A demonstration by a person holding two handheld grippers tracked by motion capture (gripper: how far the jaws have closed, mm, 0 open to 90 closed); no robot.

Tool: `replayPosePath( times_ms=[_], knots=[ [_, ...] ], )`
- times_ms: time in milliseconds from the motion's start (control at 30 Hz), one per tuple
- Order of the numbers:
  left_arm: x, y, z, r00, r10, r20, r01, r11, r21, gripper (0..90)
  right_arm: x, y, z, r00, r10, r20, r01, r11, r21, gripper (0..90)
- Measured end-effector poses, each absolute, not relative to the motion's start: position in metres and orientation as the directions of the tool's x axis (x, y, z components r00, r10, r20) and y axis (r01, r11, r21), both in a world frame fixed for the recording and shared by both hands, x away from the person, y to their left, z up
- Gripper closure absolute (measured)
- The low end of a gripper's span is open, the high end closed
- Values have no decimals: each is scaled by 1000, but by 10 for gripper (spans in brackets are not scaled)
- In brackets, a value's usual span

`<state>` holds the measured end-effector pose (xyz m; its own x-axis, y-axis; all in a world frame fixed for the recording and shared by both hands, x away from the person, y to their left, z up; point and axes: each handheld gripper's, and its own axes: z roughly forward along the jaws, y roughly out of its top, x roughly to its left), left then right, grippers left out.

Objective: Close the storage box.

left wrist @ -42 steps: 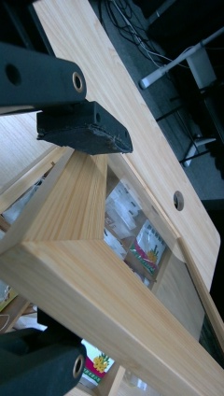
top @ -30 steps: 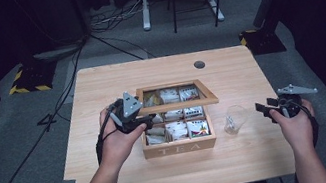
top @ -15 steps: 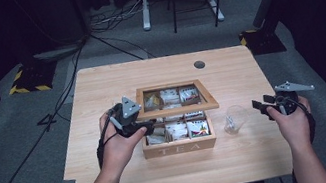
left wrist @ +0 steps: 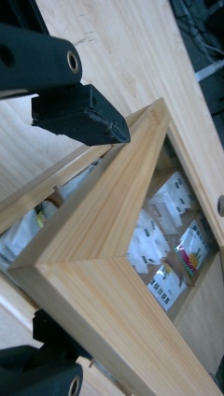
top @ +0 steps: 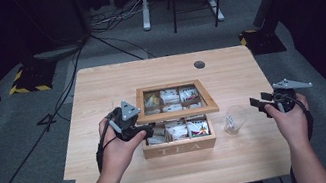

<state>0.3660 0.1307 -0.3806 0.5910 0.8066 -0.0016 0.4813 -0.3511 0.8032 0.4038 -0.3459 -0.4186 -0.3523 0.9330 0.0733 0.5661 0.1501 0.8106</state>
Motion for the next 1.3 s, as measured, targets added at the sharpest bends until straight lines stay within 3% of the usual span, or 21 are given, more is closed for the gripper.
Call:
replayPosePath(
  times_ms=[633,1300],
  knots=[
    [353,135,-383,604,795,-57,547,-361,755,288,414,-338,-415,-379,922,75,551,160,819,445],
    [339,135,-399,619,781,-81,587,-391,709,376,430,-321,-405,-425,901,89,525,166,835,445]
  ],
)
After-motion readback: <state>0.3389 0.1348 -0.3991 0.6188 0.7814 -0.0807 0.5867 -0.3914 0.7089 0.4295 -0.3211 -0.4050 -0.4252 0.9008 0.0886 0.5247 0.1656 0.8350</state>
